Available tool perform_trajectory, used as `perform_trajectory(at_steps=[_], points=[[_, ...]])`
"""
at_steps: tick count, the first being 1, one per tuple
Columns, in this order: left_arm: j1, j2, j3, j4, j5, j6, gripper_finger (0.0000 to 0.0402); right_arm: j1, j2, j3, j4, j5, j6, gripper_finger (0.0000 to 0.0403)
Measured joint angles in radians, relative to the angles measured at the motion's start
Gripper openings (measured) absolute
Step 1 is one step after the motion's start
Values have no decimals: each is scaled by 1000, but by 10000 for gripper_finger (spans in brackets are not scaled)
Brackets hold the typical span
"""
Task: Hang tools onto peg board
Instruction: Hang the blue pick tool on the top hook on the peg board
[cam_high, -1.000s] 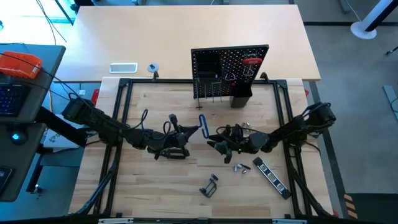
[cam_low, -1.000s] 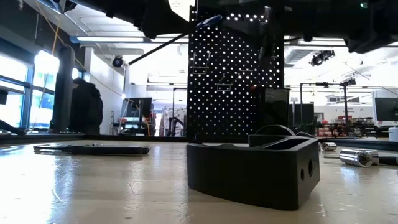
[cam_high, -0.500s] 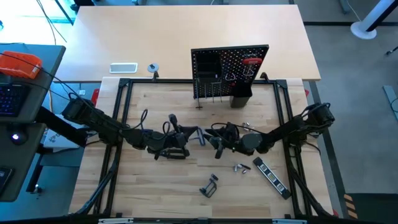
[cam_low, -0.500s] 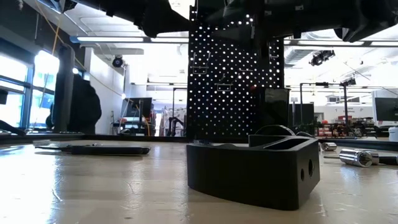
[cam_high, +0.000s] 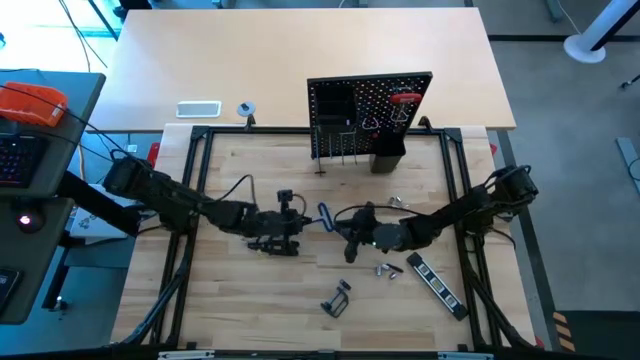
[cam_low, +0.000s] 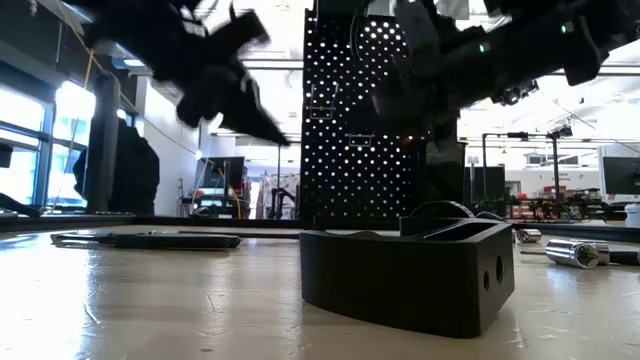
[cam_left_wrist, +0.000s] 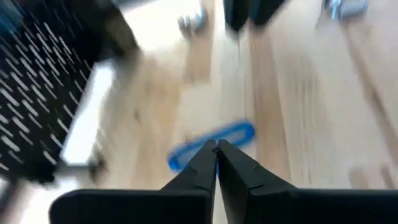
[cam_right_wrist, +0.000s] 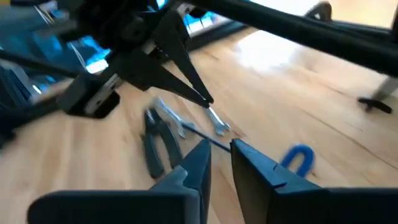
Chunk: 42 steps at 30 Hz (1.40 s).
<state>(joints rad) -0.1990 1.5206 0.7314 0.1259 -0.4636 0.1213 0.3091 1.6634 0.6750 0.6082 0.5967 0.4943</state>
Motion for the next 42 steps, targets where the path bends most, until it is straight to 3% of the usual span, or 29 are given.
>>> perform_trajectory(at_steps=[7,11,19,27,30,36,42], points=[[104,112,-1,1,201,-73,70,-21,0,0,-74,-11,3,119],[142,162,-1,-14,252,-117,115,-21,0,0,-105,-11,27,151],[163,173,-1,-100,325,-155,153,-22,0,-2,-164,-1,57,159],[191,175,2,-172,375,-165,137,-28,0,-3,-154,5,56,156],[205,197,4,-178,408,-163,110,-28,0,-3,-143,5,56,156],[233,252,9,-165,490,-146,13,-28,0,-3,-113,5,43,156],[232,224,1,-151,485,-112,5,-27,0,-3,-117,4,24,156]])
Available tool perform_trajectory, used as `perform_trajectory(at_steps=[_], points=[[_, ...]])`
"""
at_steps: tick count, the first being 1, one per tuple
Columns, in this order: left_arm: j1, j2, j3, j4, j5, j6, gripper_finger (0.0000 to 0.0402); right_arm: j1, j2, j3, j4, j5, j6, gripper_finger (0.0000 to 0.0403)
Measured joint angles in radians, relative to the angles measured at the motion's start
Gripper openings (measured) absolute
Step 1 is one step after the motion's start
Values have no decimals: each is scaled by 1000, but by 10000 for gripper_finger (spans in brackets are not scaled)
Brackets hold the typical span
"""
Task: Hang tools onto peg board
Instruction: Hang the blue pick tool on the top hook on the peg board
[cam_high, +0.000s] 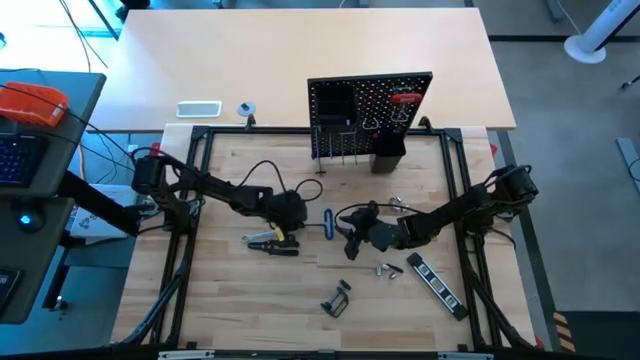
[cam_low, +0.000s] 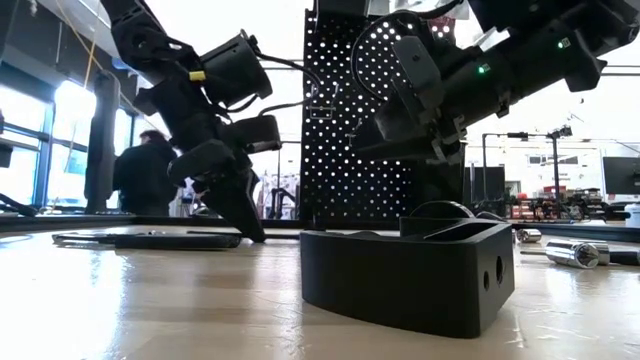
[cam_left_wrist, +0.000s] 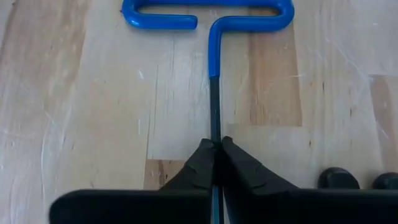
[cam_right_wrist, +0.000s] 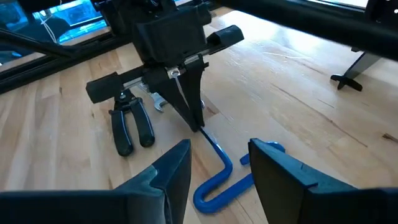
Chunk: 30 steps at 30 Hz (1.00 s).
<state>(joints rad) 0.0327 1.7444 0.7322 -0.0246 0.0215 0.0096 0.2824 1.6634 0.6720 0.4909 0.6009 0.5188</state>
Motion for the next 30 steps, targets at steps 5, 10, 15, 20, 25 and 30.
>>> perform_trajectory(at_steps=[5,10,15,20,25,30], points=[[-1,-69,-7,-7,-11,13,3,21,-27,0,-44,-2,-51,156],[-1,-148,-6,8,35,19,2,75,-105,0,-141,40,-198,156],[-1,-215,-6,49,172,31,1,156,-165,0,-135,87,-517,156],[1,-255,-4,112,391,45,1,224,-218,0,-119,158,-734,156],[1,-260,-4,254,614,38,1,244,-268,0,-108,65,-769,156],[2,-260,-3,387,766,9,0,242,-303,0,2,-123,-753,156]])
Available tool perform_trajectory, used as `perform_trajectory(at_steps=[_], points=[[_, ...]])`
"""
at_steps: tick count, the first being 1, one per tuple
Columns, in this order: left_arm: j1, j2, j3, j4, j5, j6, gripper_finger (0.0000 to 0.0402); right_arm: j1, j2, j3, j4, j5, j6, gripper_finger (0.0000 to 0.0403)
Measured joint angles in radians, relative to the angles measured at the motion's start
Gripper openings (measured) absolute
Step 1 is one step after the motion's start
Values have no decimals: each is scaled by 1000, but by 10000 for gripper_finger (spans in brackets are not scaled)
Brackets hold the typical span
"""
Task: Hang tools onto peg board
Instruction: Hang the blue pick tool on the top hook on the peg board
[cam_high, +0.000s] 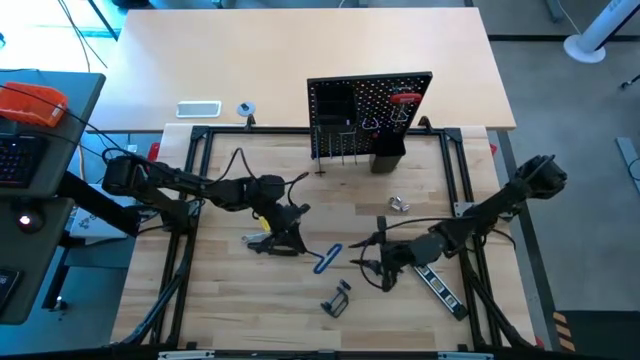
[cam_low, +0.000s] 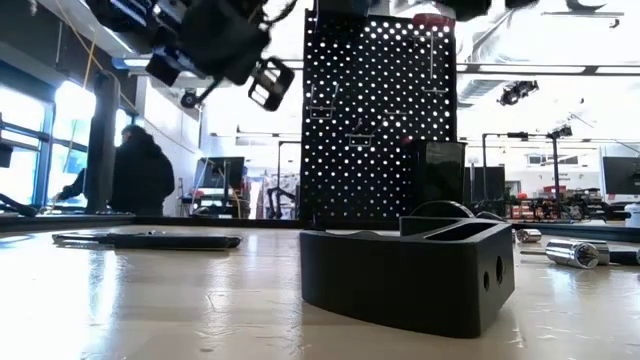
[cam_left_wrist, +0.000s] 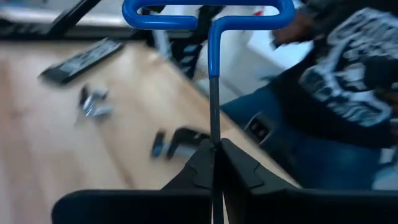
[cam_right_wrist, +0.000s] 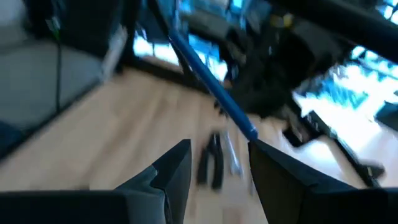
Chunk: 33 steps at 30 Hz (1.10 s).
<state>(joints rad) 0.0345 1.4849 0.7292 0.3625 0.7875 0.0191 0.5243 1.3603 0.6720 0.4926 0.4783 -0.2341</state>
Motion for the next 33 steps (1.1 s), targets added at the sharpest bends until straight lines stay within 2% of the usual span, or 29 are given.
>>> perform_trajectory(at_steps=[3,9,14,17,23,33], points=[[-1,0,0,72,36,-32,0,-1,-2,0,98,-66,-42,156],[-7,0,1,194,103,-87,0,-28,1,0,198,-85,-88,167],[-17,-1,1,251,121,-114,0,-60,2,0,306,-215,-93,183],[-17,-1,1,270,121,-125,0,-78,2,18,312,-280,-100,184],[-17,2,1,339,128,-157,0,-100,69,100,293,-328,-143,183],[-30,8,2,349,114,-175,0,-138,158,221,226,-333,-185,183]])
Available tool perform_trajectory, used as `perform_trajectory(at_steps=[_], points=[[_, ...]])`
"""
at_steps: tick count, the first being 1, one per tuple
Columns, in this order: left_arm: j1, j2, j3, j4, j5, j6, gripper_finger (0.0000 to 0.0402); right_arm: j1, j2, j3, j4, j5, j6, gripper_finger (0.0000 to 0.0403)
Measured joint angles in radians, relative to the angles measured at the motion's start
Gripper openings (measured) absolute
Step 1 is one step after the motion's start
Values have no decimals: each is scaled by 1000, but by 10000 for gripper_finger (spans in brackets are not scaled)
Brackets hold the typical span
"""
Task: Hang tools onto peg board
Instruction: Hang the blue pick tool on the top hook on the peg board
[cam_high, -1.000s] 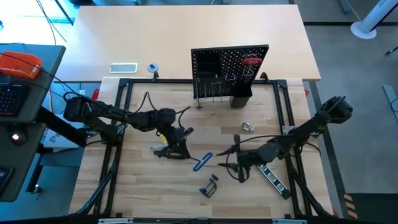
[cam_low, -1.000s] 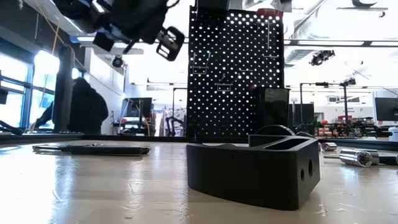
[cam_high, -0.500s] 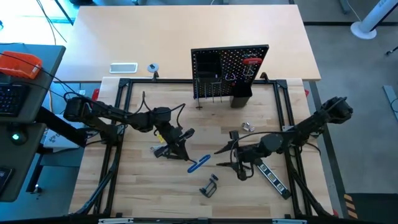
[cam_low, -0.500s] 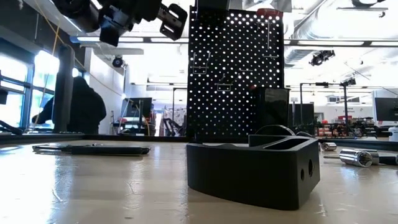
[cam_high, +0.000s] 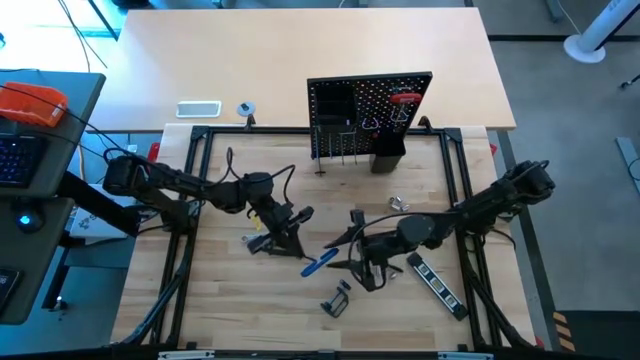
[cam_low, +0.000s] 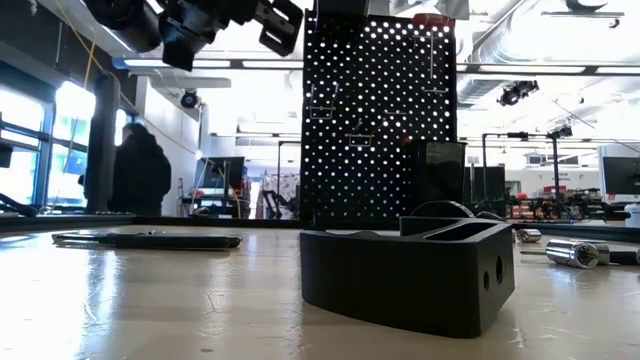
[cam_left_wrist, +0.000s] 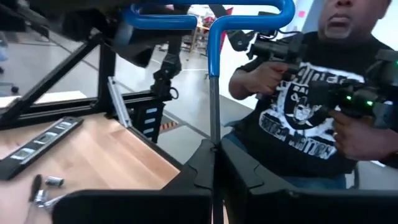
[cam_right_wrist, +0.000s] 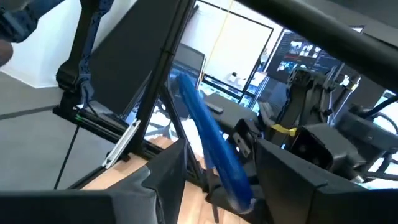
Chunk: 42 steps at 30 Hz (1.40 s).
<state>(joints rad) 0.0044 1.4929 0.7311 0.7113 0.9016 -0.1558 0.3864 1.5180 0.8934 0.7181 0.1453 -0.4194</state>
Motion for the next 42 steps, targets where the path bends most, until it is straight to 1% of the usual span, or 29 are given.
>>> perform_trajectory(at_steps=[3,9,14,16,18,23,27,32,34,38,42], points=[[-2,0,0,-2,3,1,0,-8,10,7,-28,-12,16,183],[-6,0,0,-5,2,8,0,-8,8,10,-19,-47,18,178],[-6,2,0,-9,-8,8,0,-10,8,10,-12,-56,16,145],[-5,2,0,-10,-12,8,0,-15,8,10,-12,-76,16,132],[-5,2,0,-10,-17,9,0,-20,8,10,-11,-93,18,124],[-5,2,0,-10,-23,8,0,-20,8,10,-11,-93,12,108],[-5,4,0,-11,-28,9,0,-26,8,10,-17,-94,10,76],[-6,4,0,-13,-36,4,0,-28,8,10,-15,-116,-14,17],[-6,4,0,-11,-38,3,0,-28,8,9,-10,-119,-12,13],[-3,4,0,-11,-43,2,5,-34,8,9,-2,-116,35,21],[4,4,0,-13,-37,0,15,-33,5,9,1,-99,63,12]])
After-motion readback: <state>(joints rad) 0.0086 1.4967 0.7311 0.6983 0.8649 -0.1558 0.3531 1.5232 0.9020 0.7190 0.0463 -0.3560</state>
